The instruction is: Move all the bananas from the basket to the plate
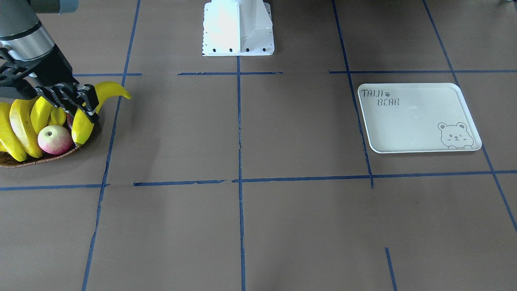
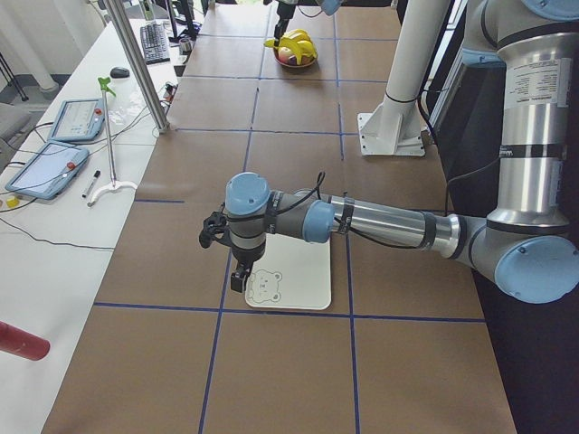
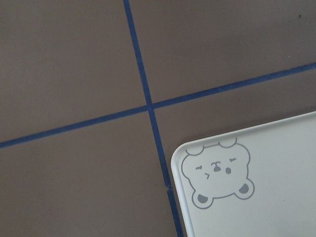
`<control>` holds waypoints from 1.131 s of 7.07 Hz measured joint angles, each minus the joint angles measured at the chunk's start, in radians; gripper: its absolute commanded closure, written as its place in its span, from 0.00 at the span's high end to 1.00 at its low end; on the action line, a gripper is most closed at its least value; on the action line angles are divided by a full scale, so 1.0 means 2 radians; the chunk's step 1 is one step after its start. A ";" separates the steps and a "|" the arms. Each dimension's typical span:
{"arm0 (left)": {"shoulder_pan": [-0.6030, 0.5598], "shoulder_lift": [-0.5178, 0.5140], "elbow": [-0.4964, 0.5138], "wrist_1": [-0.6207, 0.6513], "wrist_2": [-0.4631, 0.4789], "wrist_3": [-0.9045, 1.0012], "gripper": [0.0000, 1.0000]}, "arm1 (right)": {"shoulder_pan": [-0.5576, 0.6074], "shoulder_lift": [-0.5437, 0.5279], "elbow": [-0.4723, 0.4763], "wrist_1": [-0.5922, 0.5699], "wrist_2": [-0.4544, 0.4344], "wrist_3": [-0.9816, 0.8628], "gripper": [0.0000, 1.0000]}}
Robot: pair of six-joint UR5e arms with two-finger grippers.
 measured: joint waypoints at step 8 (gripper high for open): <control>0.183 -0.132 -0.003 -0.126 -0.130 -0.260 1.00 | -0.080 0.162 -0.148 0.179 0.008 0.134 0.05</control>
